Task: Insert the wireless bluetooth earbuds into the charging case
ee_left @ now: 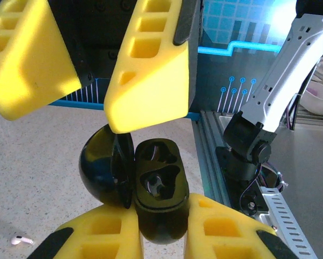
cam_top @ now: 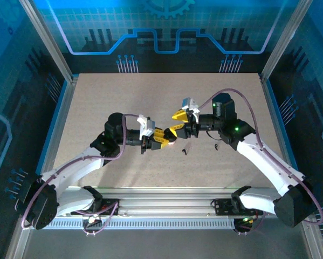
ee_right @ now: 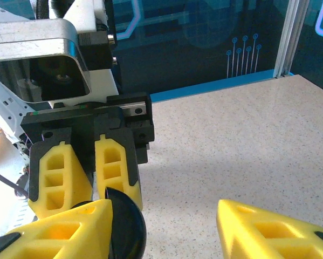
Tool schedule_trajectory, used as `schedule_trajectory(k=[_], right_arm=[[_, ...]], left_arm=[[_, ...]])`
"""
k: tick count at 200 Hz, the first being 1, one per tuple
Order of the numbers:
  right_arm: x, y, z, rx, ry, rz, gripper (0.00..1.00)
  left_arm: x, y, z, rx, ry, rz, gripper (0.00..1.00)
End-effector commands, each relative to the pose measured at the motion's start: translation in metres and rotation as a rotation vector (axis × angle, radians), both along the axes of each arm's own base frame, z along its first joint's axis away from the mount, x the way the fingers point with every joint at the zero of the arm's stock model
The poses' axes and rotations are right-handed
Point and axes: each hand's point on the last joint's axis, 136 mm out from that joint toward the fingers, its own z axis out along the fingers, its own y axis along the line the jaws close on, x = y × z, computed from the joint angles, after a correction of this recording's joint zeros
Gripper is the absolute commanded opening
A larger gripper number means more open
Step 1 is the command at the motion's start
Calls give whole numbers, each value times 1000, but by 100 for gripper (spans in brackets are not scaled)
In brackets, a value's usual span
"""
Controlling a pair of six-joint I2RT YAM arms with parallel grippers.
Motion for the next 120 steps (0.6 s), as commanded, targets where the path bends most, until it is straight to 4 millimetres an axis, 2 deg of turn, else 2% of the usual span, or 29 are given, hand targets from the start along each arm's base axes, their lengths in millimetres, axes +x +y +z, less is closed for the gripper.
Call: schedule_trajectory(k=[1, 26, 76, 120], right_arm=[[12, -9, 1, -2, -10, -78, 53], [12, -12, 2, -2, -9, -101, 54], [9, -23, 12, -4, 4, -173, 59], [19, -49, -5, -94, 149, -383, 59]], left_arm=[[-10, 0, 24, -36, -89, -38, 14], [-7, 0, 21, -32, -85, -22, 14], [14, 3, 8, 7, -63, 97, 14], [32, 12, -12, 53, -17, 233, 14]])
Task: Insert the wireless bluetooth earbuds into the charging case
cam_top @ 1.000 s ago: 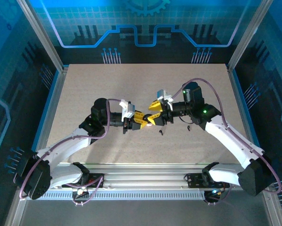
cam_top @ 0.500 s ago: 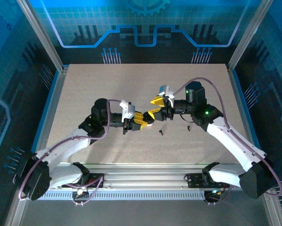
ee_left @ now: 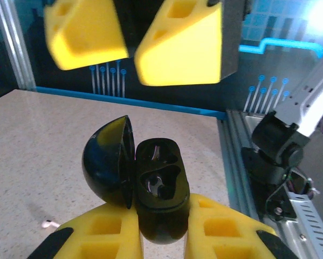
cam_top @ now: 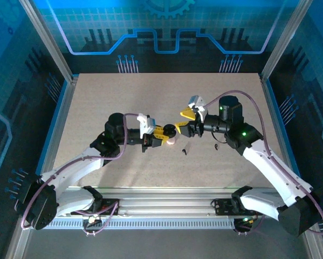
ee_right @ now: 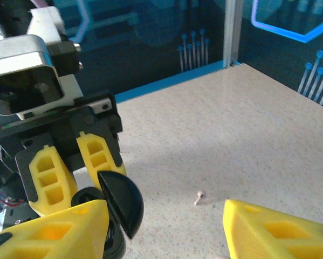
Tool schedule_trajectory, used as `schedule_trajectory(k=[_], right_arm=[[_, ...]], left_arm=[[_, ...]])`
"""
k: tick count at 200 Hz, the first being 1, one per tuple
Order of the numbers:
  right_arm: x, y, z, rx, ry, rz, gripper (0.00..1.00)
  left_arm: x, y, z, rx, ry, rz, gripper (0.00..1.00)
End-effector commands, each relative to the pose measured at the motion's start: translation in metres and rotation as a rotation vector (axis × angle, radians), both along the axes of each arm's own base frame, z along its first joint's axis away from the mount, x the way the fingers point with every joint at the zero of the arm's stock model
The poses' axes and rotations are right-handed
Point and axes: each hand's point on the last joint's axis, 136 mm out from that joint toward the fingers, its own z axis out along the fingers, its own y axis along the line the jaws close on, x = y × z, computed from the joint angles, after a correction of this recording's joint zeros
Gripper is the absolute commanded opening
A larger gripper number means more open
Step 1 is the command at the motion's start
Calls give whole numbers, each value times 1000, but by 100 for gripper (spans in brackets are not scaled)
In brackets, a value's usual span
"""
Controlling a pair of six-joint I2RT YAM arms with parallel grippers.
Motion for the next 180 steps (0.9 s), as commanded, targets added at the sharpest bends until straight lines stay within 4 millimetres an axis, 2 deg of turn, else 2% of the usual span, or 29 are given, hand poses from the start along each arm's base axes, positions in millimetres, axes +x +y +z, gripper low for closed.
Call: schedule_trajectory(k=[1, 44, 81, 107, 133, 153, 180], right_arm=[[8, -22, -10, -53, 123, -167, 59], [10, -59, -55, -169, 413, -448, 55], [0, -76, -105, -288, 618, -560, 47], [-8, -72, -135, -389, 703, -543, 45], [-13, -64, -162, -528, 747, -484, 44], [-8, -60, -178, -599, 769, -461, 44], [0, -48, -197, -673, 800, -405, 45]], left_arm=[[11, 8, -7, 28, -13, 106, 14], [21, 24, -24, 57, 16, 240, 14], [26, 36, -38, 83, 35, 323, 14], [18, 38, -43, 75, 43, 309, 15], [0, 36, -57, 62, 65, 241, 15], [-14, 33, -64, 52, 62, 179, 15], [-19, 35, -69, 75, 55, 173, 16]])
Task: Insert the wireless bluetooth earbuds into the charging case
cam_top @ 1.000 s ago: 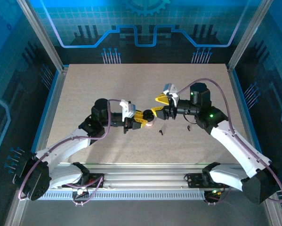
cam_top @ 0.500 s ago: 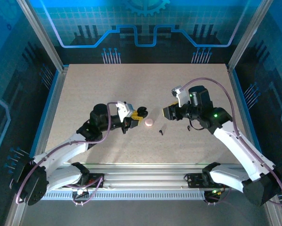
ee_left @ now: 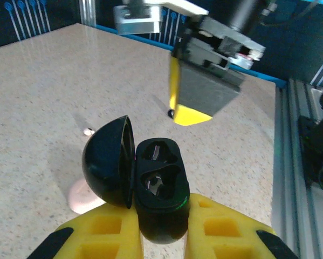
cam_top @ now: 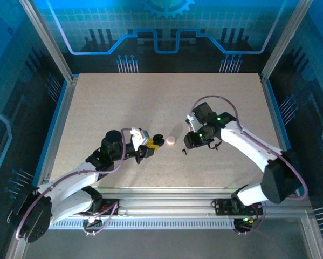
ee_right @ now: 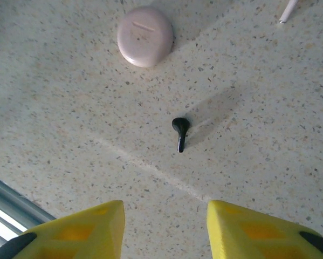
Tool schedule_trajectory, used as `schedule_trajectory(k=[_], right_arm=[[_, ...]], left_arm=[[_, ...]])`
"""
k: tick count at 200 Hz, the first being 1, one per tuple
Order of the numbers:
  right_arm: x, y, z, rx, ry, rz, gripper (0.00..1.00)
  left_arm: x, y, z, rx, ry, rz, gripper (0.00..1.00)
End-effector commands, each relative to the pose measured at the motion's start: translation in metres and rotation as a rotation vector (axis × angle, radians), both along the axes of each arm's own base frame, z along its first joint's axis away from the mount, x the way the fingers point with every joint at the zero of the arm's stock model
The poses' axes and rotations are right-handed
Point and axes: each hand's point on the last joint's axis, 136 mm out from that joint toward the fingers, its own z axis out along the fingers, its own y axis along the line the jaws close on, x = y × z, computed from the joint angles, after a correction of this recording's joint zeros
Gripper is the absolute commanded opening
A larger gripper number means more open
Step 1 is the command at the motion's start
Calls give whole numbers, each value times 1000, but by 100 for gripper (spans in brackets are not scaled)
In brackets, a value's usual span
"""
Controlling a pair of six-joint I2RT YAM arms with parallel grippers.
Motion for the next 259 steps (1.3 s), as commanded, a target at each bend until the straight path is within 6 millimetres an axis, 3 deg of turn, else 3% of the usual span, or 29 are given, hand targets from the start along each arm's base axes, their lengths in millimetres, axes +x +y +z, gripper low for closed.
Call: schedule_trajectory(k=[1, 55, 129, 259], right_arm=[[2, 6, -9, -52, 42, 71, 45], [8, 18, -52, -193, 146, 186, 39], [18, 24, -84, -246, 205, 220, 39], [13, 19, -102, -337, 251, 212, 36]], left_arm=[[-11, -3, 12, -27, -48, -53, 16], [-2, 3, 7, 21, -44, 23, 15], [2, 4, 6, 36, -44, 39, 16], [5, 3, 6, 41, -41, 43, 16]])
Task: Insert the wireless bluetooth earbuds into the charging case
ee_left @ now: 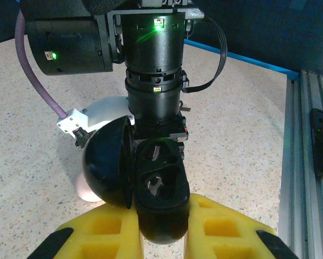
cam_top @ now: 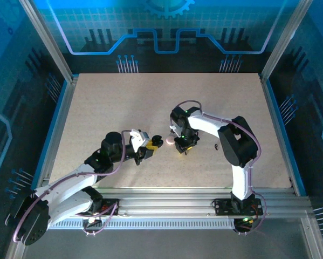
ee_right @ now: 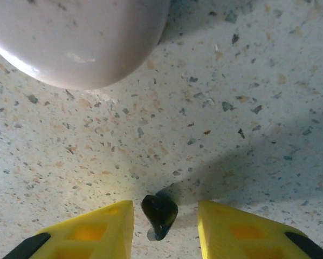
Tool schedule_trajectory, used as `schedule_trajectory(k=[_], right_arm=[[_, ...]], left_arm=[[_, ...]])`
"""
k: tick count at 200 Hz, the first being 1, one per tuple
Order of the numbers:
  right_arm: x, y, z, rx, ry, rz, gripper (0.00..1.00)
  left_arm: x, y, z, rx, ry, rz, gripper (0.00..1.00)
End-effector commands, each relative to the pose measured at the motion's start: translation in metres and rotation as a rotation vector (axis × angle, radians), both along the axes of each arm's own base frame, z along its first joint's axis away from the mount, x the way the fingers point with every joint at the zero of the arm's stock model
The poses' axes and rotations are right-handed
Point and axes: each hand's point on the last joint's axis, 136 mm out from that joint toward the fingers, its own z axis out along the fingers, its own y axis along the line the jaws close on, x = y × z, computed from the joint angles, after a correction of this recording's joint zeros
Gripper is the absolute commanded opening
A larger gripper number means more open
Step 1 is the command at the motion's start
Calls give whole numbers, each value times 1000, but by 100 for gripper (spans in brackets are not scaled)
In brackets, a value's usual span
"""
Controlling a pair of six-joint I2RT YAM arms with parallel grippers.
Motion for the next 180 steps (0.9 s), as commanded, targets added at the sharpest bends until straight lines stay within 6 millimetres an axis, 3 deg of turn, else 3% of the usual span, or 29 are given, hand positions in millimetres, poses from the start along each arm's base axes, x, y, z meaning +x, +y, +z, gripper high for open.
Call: schedule_trajectory(k=[1, 111, 144, 180], right_arm=[[-4, 0, -1, -43, 11, 14, 35], [-1, 2, -9, -33, -11, 3, 19], [1, 3, 3, -5, -66, -13, 16], [5, 8, 31, 81, -180, -34, 14]], left_arm=[[4, -3, 10, 2, -35, -2, 16], [5, -3, 10, 7, -36, 2, 16], [6, -5, 6, 13, -27, -5, 16], [11, -12, 1, 11, -5, -28, 16]])
